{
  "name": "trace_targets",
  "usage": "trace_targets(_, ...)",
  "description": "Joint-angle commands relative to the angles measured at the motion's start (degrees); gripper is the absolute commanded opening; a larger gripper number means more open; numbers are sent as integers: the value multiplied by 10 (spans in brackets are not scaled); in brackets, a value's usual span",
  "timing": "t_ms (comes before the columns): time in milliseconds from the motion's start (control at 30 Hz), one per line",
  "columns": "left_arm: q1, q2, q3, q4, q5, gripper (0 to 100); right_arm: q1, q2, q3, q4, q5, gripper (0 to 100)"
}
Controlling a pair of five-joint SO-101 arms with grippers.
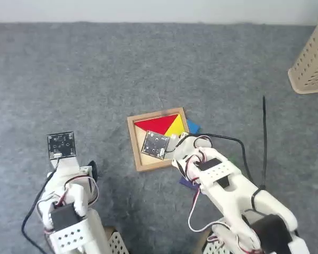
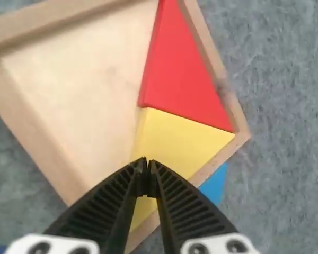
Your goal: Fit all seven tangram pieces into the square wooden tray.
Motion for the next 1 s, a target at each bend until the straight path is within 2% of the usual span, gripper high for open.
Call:
trace_targets(0, 1, -6, -3, 2, 5, 225, 7, 1, -8, -44, -8, 6)
trace_targets(233, 1, -6, -3, 2, 5, 225, 22, 107, -6, -182, -5, 6)
trace_targets(500, 1, -6, -3, 2, 5, 225, 28, 96, -4, -183, -7, 6)
trace_targets(967, 1, -6, -3, 2, 5, 225, 30, -51, 62, -181, -8, 6)
